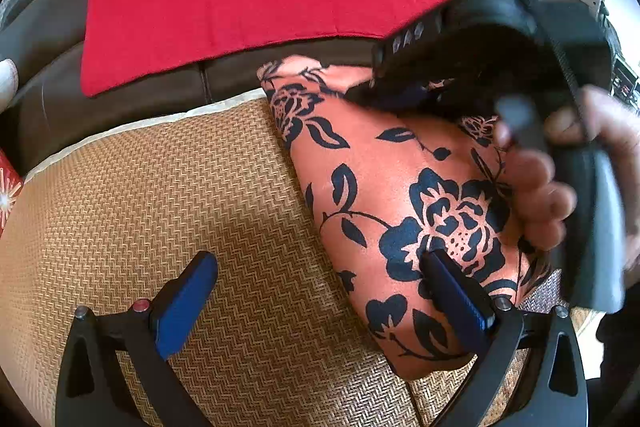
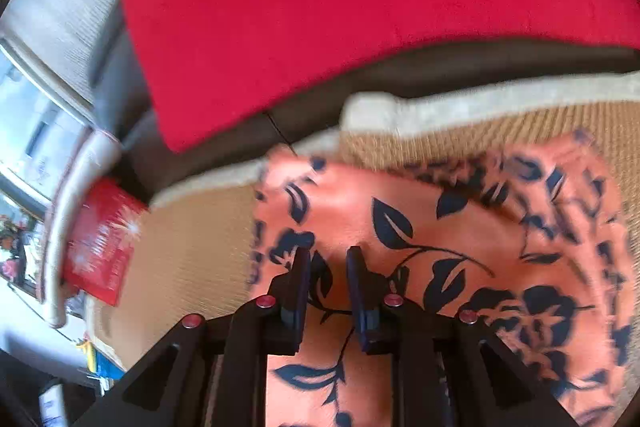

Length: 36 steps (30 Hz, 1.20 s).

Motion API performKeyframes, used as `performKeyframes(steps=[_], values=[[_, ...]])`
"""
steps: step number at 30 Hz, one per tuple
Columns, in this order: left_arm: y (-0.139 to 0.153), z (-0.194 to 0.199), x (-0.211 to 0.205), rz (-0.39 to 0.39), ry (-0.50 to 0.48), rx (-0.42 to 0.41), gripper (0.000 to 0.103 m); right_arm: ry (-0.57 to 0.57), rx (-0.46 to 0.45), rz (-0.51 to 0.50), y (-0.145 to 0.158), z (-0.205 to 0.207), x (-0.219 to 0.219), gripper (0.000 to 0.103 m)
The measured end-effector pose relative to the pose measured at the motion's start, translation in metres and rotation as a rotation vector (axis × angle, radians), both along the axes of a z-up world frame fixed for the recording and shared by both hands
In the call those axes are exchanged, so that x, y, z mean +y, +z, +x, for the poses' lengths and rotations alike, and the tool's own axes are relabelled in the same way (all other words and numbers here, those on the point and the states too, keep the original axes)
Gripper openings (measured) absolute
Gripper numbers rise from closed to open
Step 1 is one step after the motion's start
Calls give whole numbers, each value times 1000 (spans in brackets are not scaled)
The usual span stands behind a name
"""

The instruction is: Fold small clothes

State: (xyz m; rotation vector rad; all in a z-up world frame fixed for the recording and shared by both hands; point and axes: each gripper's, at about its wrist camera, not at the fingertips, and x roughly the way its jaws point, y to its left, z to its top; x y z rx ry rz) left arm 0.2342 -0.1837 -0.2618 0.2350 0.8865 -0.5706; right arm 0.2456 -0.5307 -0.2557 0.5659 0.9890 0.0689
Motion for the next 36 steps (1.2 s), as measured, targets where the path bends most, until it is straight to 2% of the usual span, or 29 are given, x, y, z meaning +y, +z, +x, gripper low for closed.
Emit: performKeyframes(steps=[2, 9, 13, 16, 18, 20, 22, 25, 28, 33, 36], values=[[0, 1, -1, -4, -3, 13, 103, -7, -5, 15, -5, 0, 1, 22], [2, -2, -1, 2, 6, 4, 103, -47, -35, -24, 21, -34, -9, 22], [0, -3, 1, -9, 19, 21, 103, -122, -36, -134, 39, -74, -22, 22], [-4, -1, 1, -11, 20, 26, 103, -174, 8, -194, 36, -105, -34, 23], [-5, -1, 0, -7, 13, 24, 103, -200, 42, -179, 24, -128, -42, 22], [-7, -2, 1, -8, 20, 29, 103, -205, 2, -138, 17, -151, -46, 23], [-7, -2, 3, -11, 30, 47, 103, -206, 0, -116, 14, -164, -46, 23], [-7, -1, 6, -18, 52, 76, 103, -205, 10, -131, 6, -179, -39, 23], [-9, -5, 8, -11, 74, 72, 103, -192, 19, -128, -5, -192, -35, 23], [-9, -10, 2, 23, 87, 19, 103, -207, 17, -118, -1, -196, -33, 22], [-7, -13, -6, 40, 72, -5, 103, -232, -33, -146, 15, -205, -33, 22]])
